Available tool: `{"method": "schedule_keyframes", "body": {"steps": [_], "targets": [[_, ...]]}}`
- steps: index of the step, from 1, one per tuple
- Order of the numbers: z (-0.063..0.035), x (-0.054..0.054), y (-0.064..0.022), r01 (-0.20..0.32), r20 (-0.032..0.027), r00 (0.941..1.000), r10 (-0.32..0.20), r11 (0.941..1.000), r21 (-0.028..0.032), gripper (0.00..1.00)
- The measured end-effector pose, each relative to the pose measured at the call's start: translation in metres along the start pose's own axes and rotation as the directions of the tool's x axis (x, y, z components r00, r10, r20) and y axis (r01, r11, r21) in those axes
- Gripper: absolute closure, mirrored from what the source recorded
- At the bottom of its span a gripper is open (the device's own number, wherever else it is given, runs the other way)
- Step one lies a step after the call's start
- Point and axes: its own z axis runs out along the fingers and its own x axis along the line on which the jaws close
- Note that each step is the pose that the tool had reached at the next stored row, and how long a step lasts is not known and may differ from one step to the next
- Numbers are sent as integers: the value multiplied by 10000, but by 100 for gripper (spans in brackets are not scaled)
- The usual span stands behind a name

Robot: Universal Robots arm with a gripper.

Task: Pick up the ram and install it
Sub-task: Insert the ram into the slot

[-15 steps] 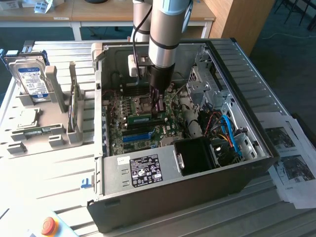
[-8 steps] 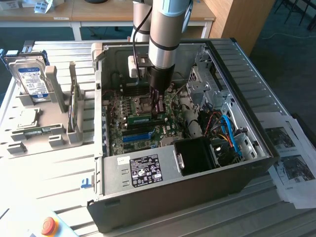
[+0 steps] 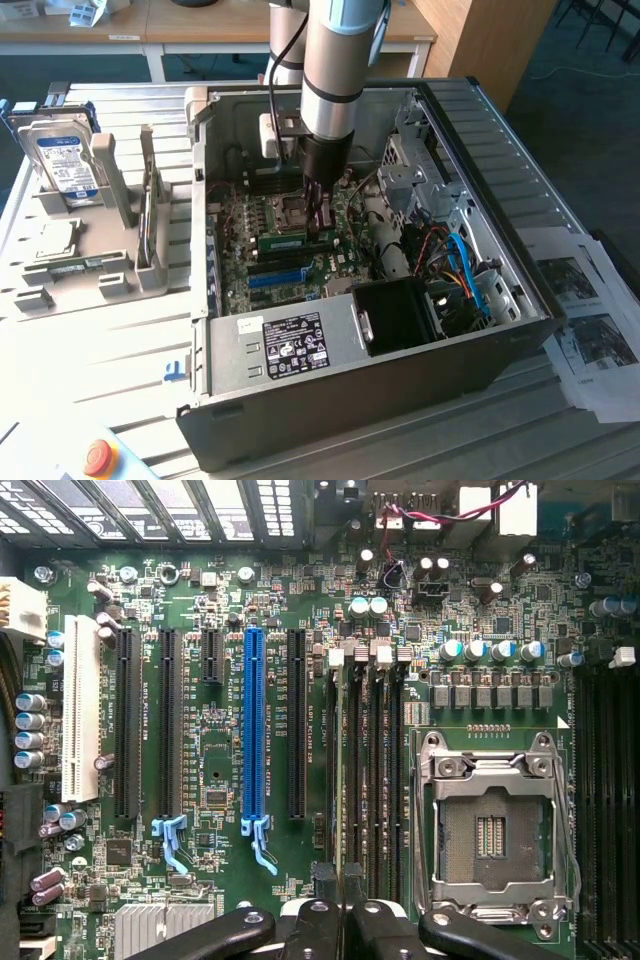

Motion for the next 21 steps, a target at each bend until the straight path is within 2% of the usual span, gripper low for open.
{"method": "schedule_keyframes", "body": {"steps": [13, 21], "targets": [[-1, 0, -2, 0, 0, 10000, 0, 10000, 1, 88], [-51, -1, -1, 0, 1, 10000, 0, 10000, 1, 88]]}}
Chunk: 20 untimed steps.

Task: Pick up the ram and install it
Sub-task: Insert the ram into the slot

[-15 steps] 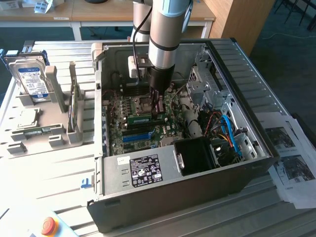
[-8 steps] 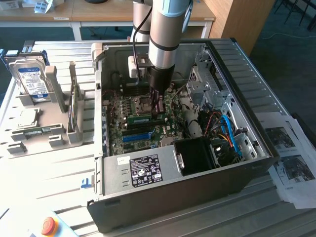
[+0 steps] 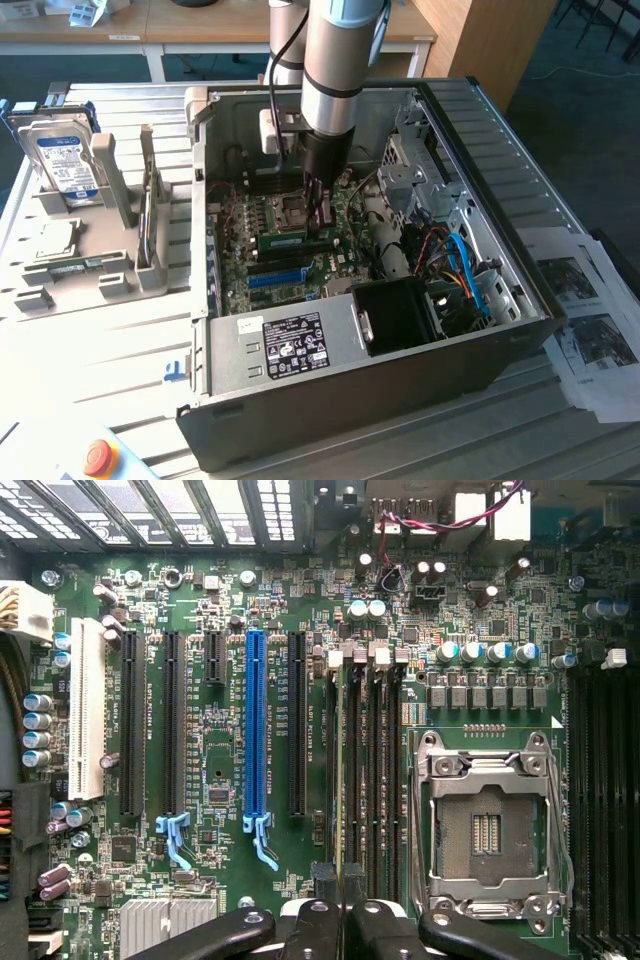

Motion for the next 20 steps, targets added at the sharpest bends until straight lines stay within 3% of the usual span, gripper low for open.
{"method": "schedule_keyframes", "body": {"steps": [20], "targets": [[8, 1, 0, 74, -4, 10000, -74, 10000, 24, 88]]}}
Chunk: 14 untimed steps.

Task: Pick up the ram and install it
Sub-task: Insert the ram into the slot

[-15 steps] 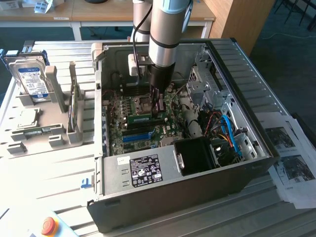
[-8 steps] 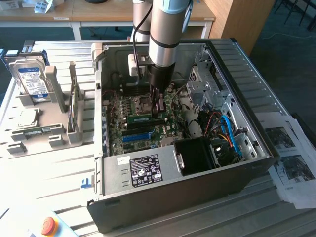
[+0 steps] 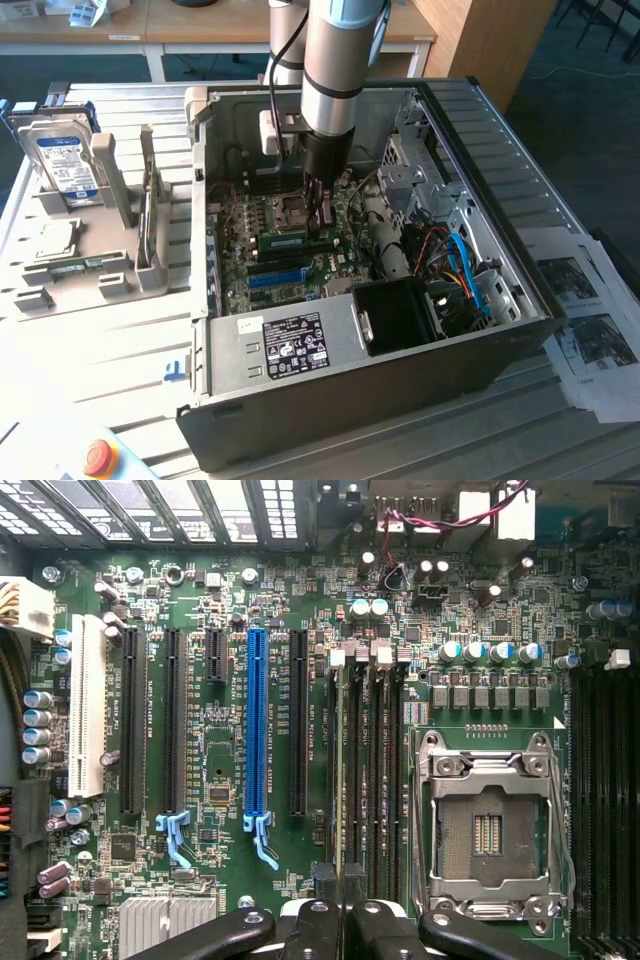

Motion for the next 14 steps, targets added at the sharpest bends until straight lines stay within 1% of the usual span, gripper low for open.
{"method": "schedule_keyframes", "body": {"steps": [14], "targets": [[8, 7, 1, 1, 1, 10000, -1, 10000, 7, 88]]}}
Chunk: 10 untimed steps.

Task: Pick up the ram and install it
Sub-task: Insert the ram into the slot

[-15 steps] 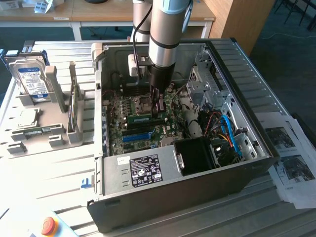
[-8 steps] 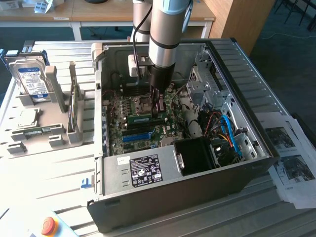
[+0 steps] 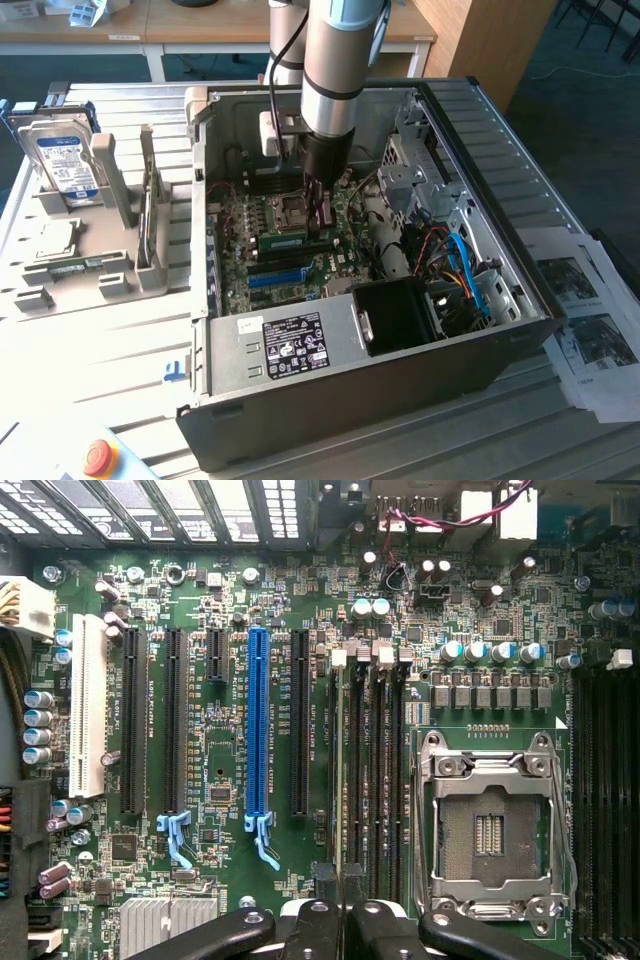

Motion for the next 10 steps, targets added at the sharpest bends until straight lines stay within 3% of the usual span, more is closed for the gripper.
{"method": "schedule_keyframes", "body": {"steps": [10], "targets": [[8, 0, 12, -1, -1, 10000, 1, 10000, 9, 88]]}}
